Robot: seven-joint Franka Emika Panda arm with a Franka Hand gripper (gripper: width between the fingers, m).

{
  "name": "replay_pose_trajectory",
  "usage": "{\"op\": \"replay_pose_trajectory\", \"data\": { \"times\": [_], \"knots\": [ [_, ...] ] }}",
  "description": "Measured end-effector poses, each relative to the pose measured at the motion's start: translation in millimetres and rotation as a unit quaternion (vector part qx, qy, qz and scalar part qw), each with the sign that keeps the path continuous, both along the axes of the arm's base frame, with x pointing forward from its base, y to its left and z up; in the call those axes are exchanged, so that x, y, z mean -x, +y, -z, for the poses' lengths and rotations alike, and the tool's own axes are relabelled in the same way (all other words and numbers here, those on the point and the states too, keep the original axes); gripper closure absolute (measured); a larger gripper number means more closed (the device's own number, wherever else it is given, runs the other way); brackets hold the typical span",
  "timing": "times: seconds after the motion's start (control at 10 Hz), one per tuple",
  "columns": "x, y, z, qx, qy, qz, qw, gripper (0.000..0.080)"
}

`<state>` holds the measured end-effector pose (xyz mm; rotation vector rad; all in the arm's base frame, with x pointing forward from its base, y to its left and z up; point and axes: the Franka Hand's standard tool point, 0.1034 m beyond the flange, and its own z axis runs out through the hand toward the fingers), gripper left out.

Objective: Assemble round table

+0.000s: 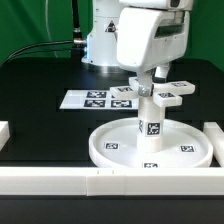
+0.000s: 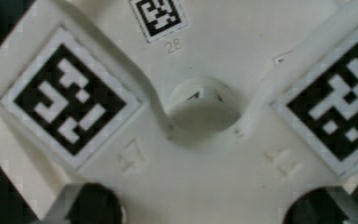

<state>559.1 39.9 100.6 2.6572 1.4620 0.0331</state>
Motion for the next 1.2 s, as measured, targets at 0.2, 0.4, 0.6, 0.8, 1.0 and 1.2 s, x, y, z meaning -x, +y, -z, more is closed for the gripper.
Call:
{"op": "replay_pose_trajectory", "data": {
  "times": [0.2,0.4,0.6,0.8,1.0,1.2],
  "knots": [
    [6.3,1.9,0.8,-0.006,0.008,0.155,0.988,0.0359],
    [6.1,2.1,0.7,-0.009,0.002,0.249,0.969,0.0358],
    [6.3,2.3,0.7,-0.013,-0.001,0.299,0.954,0.0358],
    [6.5,1.9,0.8,-0.019,-0.004,0.352,0.936,0.0358],
    [6.5,-2.3,0.6,-0.051,0.003,0.487,0.872,0.0358],
    [4.8,-3.1,-0.4,-0.063,0.001,0.566,0.822,0.0358]
  ]
}}
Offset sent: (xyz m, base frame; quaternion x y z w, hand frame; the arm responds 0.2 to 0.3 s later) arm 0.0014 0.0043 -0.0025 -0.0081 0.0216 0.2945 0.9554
